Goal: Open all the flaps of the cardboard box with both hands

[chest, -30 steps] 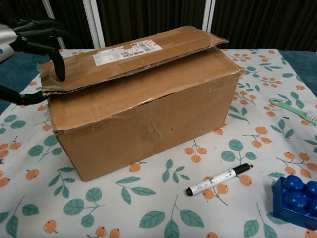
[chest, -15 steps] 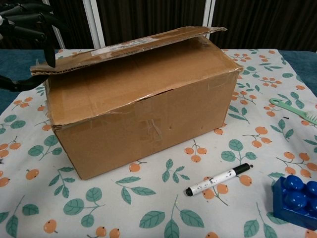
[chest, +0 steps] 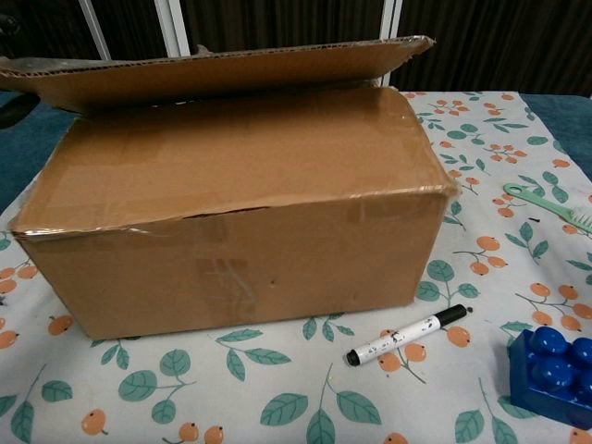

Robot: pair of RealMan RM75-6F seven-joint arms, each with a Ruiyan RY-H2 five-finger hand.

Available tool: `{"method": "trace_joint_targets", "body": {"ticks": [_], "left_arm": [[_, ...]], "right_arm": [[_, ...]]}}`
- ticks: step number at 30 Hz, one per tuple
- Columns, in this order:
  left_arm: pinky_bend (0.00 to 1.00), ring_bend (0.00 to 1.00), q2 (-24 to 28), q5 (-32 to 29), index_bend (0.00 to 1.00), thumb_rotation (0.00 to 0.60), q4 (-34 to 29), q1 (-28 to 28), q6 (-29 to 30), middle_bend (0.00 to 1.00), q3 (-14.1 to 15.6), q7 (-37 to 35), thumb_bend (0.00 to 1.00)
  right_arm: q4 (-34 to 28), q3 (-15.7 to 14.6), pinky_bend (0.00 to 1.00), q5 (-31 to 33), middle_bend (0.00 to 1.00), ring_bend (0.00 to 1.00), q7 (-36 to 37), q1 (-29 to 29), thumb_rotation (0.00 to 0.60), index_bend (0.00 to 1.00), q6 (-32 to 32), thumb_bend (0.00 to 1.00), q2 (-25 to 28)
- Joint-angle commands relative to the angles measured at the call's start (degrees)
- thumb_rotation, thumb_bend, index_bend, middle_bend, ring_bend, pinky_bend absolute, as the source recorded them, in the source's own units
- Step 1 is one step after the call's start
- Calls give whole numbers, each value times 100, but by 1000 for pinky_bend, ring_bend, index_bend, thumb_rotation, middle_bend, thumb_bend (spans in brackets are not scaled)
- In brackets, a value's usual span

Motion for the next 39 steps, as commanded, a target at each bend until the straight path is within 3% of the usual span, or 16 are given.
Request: {"method": "trace_joint_targets", "body": {"ticks": [1, 9, 26, 39], "left_arm": [[0, 0, 39, -132, 555, 600, 82, 13, 23, 179, -96, -124, 433], [0, 0, 140, -252, 556, 600, -28, -173, -131, 179, -285, -262, 431], [0, 0, 165, -623, 523, 600, -387, -558, -607, 177, -637, 355, 415], [0, 0, 129, -978, 262, 600, -396, -735, -969, 166, -762, 493, 333]], "right_arm": [[6, -9, 233, 7, 57, 166, -27, 8, 600, 0, -21, 180, -16], [18, -28, 233, 33, 57, 166, -125, 27, 600, 0, -82, 180, -59], [1, -49, 233, 25, 59, 167, -162, 34, 600, 0, -97, 180, -71], [-17, -66, 233, 55, 59, 167, -232, 48, 600, 0, -148, 180, -75]]}}
